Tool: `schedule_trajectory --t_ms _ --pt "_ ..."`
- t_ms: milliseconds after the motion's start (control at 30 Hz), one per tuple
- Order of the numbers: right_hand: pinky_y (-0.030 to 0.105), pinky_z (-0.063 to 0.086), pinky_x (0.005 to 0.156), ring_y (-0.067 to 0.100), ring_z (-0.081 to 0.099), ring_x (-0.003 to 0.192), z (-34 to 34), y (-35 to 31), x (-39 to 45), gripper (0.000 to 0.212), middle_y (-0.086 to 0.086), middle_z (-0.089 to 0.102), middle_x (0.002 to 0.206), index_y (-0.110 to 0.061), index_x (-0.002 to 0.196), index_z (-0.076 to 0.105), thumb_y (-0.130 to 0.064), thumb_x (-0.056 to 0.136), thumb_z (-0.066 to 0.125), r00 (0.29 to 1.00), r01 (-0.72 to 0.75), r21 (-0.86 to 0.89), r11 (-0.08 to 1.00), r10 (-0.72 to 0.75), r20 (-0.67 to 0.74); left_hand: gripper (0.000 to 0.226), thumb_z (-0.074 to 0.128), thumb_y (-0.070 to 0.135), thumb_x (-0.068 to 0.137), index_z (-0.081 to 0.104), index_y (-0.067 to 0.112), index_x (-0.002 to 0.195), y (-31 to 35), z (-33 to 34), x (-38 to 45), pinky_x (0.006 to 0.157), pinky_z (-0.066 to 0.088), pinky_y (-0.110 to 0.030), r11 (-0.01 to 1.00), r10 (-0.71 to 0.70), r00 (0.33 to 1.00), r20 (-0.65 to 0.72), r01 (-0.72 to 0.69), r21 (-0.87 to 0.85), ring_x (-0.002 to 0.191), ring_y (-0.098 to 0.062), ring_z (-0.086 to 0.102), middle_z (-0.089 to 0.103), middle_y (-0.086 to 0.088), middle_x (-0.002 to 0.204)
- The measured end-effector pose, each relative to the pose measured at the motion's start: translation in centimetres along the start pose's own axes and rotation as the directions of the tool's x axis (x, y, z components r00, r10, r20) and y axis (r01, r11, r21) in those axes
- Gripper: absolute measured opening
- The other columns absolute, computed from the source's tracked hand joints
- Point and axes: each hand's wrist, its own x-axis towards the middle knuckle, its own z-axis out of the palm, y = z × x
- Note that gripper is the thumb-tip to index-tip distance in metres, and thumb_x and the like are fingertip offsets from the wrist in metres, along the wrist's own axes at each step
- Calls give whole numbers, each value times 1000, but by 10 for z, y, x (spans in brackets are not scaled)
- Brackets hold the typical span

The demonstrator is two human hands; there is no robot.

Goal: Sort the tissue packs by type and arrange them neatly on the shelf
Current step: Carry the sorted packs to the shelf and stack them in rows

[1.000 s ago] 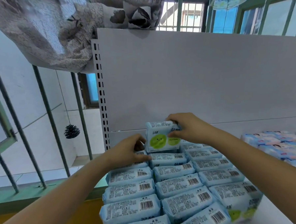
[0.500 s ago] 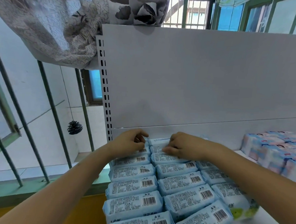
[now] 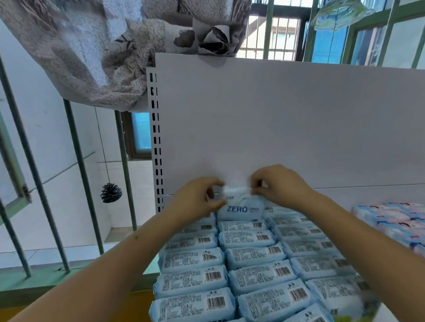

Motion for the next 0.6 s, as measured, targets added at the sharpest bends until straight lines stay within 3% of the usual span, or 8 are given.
schedule_trajectory --t_ms 167,267,333,433,533,600 --pt "20 38 63 -1 52 69 -40 6 1 5 -15 65 83 -27 85 70 -30 89 69 997 1 246 969 17 -74 58 74 43 83 53 23 134 12 -13 3 84 49 -21 994 25 989 -147 -40 -101 92 -5 56 56 8 111" --pt "24 45 69 4 60 80 -49 3 0 7 -11 69 87 -23 86 72 -30 88 70 993 -11 344 939 52 -109 47 74 36 85 58 19 125 19 -13 5 89 52 -24 957 -46 994 -102 15 -290 100 -9 62 63 7 114" --pt "29 51 78 11 64 89 -52 1 0 8 -8 70 91 -22 88 71 -30 89 69 990 -42 407 912 92 -105 38 74 28 87 59 16 120 24 -12 7 88 56 -26 861 -115 993 -23 88 -501 101 -12 66 68 5 111" --pt "29 56 71 17 67 92 -63 -8 -7 17 -6 71 99 -23 100 67 -37 91 65 992 -80 599 797 124 -33 27 69 15 92 61 14 117 24 -7 10 87 58 -32 674 -186 979 87 191 -713 106 -23 68 70 -4 113" --pt "21 55 73 11 66 97 -76 -19 -18 41 -11 67 116 -30 126 61 -51 92 52 997 -63 725 686 12 76 31 60 10 96 56 4 126 23 -6 10 83 60 -33 409 -183 961 209 268 -872 106 -29 68 67 -15 121" --pt "22 54 82 9 63 105 -79 -21 -23 43 -12 65 122 -30 133 57 -48 96 44 991 -65 813 578 -55 119 34 55 13 99 54 1 130 22 -8 8 81 60 -33 244 -139 946 294 320 -915 100 -28 68 66 -16 119"
